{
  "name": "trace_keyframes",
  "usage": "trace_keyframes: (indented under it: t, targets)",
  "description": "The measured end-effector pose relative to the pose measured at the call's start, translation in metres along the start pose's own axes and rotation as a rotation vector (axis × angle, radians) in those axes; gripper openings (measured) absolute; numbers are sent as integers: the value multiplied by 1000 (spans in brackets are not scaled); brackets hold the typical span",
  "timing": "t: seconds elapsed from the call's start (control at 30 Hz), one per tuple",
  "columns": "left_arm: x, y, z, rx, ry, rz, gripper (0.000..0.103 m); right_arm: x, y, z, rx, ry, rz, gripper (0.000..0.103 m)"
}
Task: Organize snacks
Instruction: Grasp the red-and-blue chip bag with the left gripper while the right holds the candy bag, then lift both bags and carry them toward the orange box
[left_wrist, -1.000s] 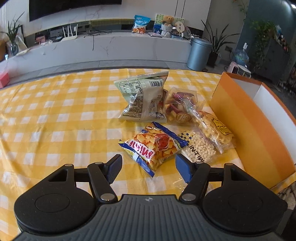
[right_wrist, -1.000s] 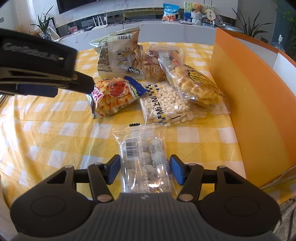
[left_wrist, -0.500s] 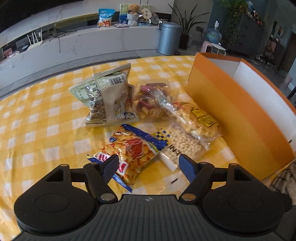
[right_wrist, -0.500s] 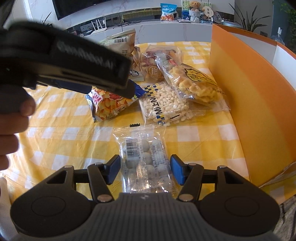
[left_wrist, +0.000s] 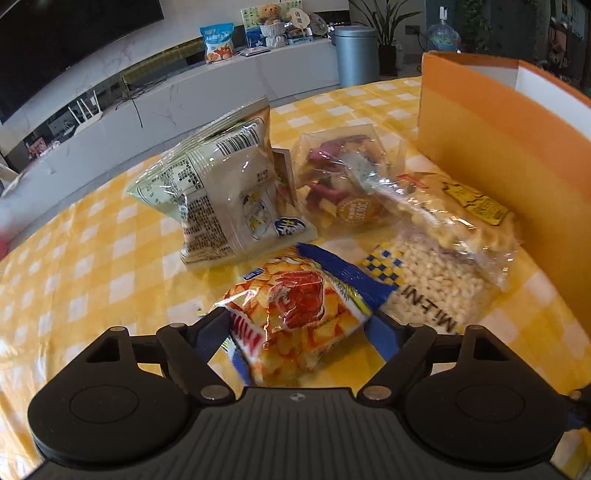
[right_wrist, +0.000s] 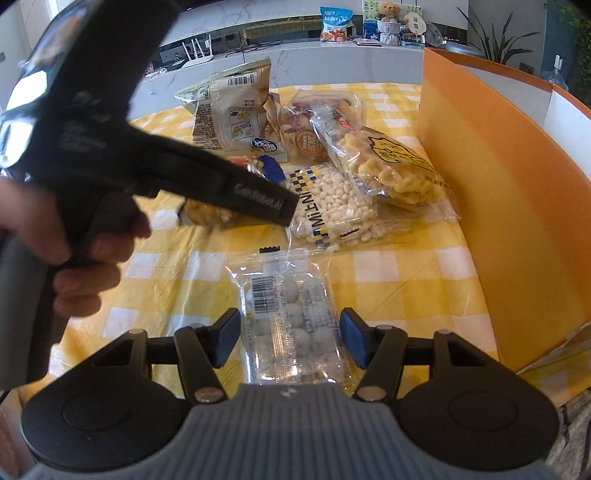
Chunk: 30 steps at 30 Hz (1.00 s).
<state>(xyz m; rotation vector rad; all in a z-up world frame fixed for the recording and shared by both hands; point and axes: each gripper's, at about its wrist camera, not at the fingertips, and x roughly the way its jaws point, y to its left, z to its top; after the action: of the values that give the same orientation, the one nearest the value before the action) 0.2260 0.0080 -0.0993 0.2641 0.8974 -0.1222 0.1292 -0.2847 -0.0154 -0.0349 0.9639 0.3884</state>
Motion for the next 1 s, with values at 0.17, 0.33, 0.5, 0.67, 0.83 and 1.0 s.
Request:
trace_keyframes:
  t: [0.17,0.33,0.5,0.67,0.83,1.0]
  targets:
    - [14,9,7,-4,6,20,99,0,0,0,-3,-1,-1,59]
    - [17,22,9,-41,-2,21,81,0,2,0,-11,-1,-4,59]
    - [5,13,1,0,-7,91,57,-1,2,0,-7,-2,2,59]
    - [-10,8,-12,-15,-13,119,51,-2,5,0,-22,0,17,57]
    - [-37,4,-22,-41,-65,119,50,-2,1,1,3,-4,50,55]
    - [-67,9,-26,-125,-131,91,49,-4,2,0,11,-8,108,54]
